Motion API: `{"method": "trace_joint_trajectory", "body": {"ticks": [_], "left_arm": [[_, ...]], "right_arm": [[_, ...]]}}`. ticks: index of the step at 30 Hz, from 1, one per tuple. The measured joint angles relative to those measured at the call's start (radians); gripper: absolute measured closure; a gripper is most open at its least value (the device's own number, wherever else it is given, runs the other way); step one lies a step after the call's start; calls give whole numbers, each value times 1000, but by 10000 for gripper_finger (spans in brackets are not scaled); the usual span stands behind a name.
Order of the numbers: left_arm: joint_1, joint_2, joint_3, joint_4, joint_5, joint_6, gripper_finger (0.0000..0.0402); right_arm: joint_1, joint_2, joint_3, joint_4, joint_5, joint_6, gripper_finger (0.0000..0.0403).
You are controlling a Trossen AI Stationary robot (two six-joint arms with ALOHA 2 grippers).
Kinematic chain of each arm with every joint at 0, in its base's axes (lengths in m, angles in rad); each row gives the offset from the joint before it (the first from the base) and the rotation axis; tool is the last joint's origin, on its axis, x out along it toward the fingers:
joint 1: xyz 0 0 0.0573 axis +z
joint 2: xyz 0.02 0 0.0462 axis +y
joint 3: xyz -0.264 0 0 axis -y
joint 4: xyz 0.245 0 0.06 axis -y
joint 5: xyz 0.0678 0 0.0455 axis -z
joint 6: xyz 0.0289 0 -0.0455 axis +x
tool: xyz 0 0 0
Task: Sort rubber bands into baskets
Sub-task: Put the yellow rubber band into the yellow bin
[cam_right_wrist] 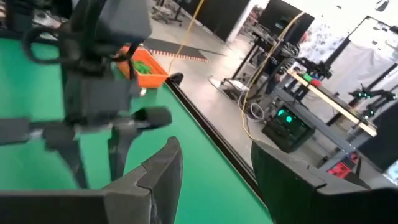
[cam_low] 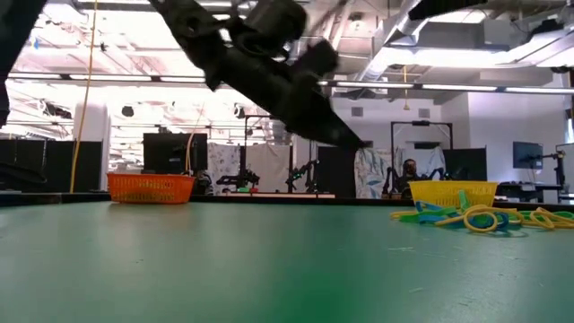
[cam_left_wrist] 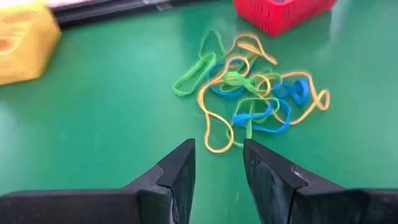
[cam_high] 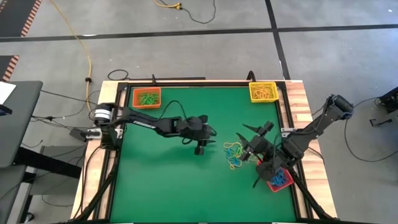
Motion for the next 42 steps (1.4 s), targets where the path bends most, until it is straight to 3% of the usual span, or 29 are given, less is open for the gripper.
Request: {"method": "trace_joint_trajectory", "body": {"ticks": [8,16,23,32,38,42], "left_arm": [[7,189,217,-111,45,37,278],[25,365,435,-324,106,68,278],[50,401,468,-329,151,54,289],[64,403,467,-330,175,80,394],[63,392,467,-351,161,82,401],[63,348,463,-448,134,87,401]], "right_arm": [[-13,0,-4,-27,-42,27,176],[-11,0,-4,-44,-41,27,176],[-5,0,-4,-47,-40,29,176],[-5,0,-4,-50,-33,32,176],[-5,0,-4,-66,-39,76,176],[-5,0,-4,-116,-104,137,176]]}}
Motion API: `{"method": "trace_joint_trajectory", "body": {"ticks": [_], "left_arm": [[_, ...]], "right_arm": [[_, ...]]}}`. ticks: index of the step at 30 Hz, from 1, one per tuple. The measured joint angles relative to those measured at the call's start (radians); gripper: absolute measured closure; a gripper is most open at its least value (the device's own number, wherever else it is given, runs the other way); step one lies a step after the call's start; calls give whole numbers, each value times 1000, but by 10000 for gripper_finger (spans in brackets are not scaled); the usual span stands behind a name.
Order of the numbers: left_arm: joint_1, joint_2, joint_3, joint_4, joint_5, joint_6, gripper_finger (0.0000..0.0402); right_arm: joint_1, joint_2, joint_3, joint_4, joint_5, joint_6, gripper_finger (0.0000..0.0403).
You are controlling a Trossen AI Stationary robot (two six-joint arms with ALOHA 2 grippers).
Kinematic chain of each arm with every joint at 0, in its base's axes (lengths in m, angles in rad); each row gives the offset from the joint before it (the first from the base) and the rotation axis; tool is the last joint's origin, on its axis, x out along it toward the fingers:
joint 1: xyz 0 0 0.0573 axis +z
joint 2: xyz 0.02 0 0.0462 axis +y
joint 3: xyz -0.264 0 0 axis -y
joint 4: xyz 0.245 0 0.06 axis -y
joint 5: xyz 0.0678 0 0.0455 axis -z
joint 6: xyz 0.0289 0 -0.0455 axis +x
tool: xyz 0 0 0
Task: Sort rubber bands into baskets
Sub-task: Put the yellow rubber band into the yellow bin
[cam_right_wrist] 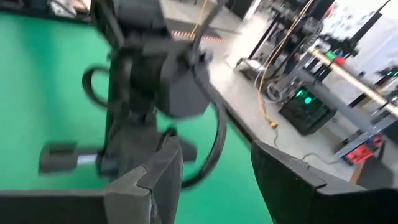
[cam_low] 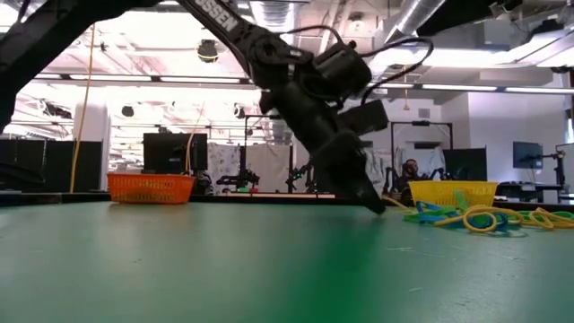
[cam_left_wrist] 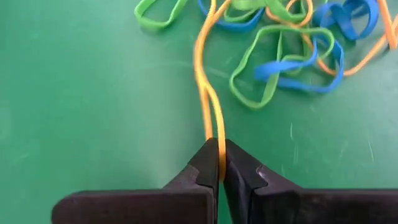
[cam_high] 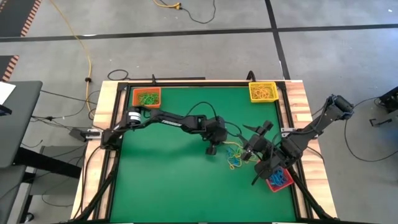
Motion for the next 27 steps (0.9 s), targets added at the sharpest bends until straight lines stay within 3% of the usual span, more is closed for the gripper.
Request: {"method": "trace_joint_trajectory", "body": {"ticks": [6,14,21,27], "left_arm": [[-11,-114,-1,-111,-106,27,401],[-35,-233,1,-213,-223,54,401],[-38,-326,1,-210,-232,65,401],[-38,-375,1,-194,-231,68,401]], "right_arm": [[-10,0,0,-50,-57,55,176],[19,0,0,-58,-57,56,176],[-12,0,-61,11,-85,69,176],[-89,0,-127,179,-94,-32,176]]}}
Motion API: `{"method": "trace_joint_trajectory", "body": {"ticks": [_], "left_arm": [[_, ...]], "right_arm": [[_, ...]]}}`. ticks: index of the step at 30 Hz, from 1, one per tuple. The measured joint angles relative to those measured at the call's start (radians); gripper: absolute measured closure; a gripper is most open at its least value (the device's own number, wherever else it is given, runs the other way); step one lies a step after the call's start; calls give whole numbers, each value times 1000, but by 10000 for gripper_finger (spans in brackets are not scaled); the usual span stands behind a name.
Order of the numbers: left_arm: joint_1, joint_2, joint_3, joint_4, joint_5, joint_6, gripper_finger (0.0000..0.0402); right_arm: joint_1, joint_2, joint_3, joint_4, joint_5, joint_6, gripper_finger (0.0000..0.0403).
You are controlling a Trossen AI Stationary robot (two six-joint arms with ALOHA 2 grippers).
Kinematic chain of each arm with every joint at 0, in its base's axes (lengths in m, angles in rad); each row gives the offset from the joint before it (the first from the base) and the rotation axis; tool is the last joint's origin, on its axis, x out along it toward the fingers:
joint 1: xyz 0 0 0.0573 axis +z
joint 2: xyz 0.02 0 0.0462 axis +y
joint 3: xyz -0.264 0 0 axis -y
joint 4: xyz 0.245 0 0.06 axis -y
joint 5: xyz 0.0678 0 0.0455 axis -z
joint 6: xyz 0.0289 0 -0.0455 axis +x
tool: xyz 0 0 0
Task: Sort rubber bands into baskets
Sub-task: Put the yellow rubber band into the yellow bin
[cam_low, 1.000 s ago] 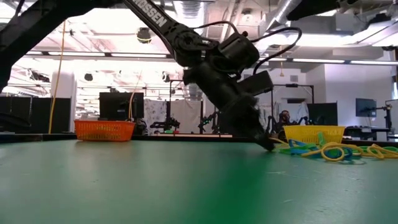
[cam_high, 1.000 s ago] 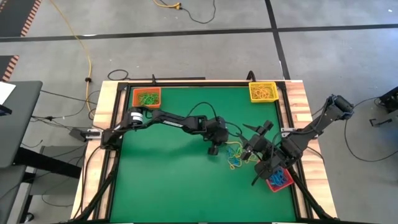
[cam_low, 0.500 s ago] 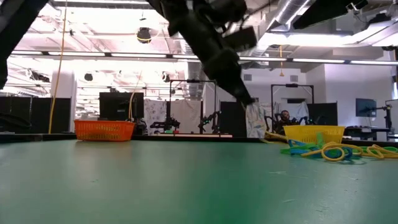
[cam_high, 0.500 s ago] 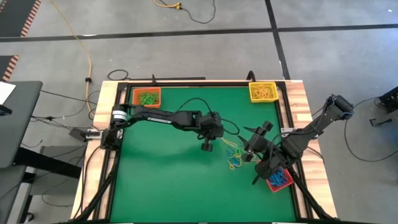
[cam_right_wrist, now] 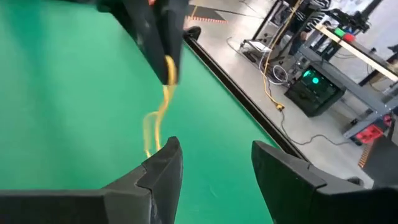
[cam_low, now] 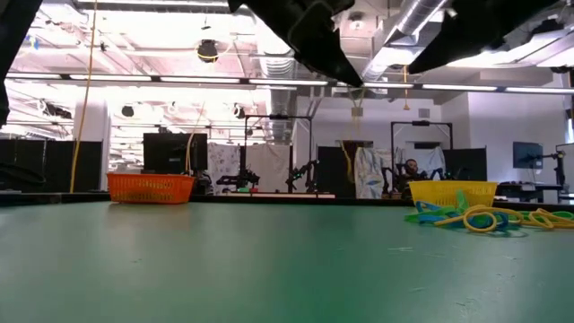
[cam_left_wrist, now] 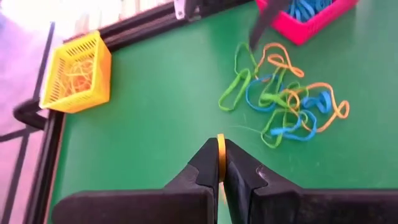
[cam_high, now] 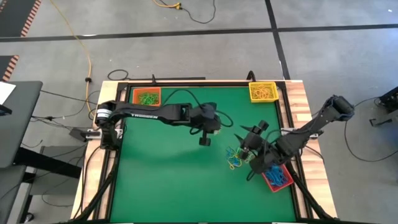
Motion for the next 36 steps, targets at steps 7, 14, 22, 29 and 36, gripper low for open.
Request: {"method": "trace_joint_trajectory", "body": {"ticks": [7,14,22,29,36], "left_arm": [[0,-9,0,10,-3,0,401],[-21,-13,0,21,-4,6,401],[-45,-13,0,45,-4,23,401],[-47,-13,0,46,-4,23,401],[-47,-13,0,50,8,23,401]], "right_arm": [[-96,0,-72,351,-153,-264,176],[-195,0,-168,559,-264,-326,176],[-286,0,-270,841,-494,-419,176],[-307,0,-304,943,-570,-453,182],[-307,0,-304,929,-570,-455,261]]}}
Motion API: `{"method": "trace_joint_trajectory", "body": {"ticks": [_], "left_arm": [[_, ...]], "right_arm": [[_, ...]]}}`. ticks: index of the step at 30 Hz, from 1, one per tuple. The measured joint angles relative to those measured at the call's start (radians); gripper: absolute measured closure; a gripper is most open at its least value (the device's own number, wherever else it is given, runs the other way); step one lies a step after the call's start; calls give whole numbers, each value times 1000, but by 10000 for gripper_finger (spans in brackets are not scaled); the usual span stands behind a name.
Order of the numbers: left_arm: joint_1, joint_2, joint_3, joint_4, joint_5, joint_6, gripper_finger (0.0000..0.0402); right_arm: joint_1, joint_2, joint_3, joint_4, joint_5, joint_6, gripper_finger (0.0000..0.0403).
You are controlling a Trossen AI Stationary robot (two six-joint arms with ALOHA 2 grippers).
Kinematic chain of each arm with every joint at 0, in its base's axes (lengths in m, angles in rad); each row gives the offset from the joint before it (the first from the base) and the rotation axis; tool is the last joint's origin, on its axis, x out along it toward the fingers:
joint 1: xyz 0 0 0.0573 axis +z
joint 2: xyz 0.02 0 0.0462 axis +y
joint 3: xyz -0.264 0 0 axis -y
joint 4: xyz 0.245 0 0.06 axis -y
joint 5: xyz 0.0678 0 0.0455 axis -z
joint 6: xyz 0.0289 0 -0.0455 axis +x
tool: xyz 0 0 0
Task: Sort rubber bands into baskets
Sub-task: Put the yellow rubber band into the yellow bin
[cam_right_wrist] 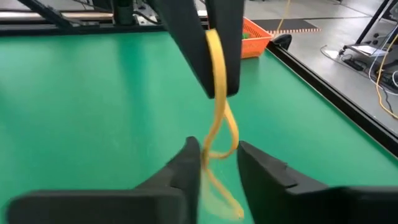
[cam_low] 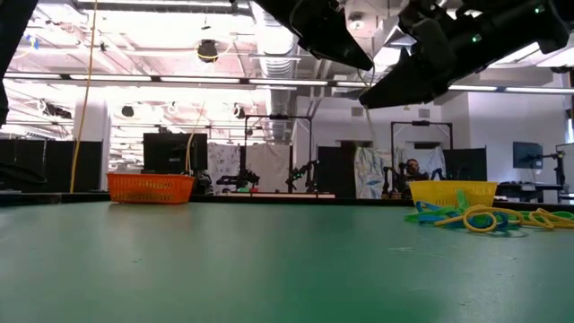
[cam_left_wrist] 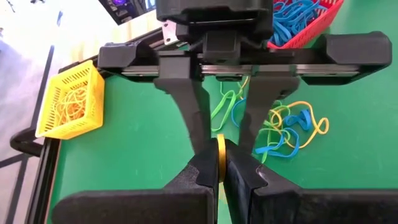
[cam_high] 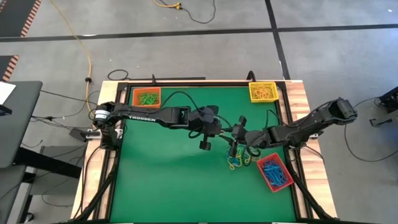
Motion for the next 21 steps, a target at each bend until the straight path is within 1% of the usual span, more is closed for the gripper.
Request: {"method": "trace_joint_trajectory", "body": {"ticks": [5,7,9,13,21], "left_arm": [[0,0,0,0,1,0,401],[-2,0,0,0,2,0,401],[-6,0,0,0,2,0,401],[-12,0,0,-3,2,0,401],[-15,0,0,-40,-5,-26,400]], "right_arm": [[0,0,0,-8,1,-17,353],[0,0,0,-8,2,-17,382],[0,0,0,-8,2,-21,391],[0,0,0,-9,2,-25,381],[0,0,0,-13,6,-25,392]]}}
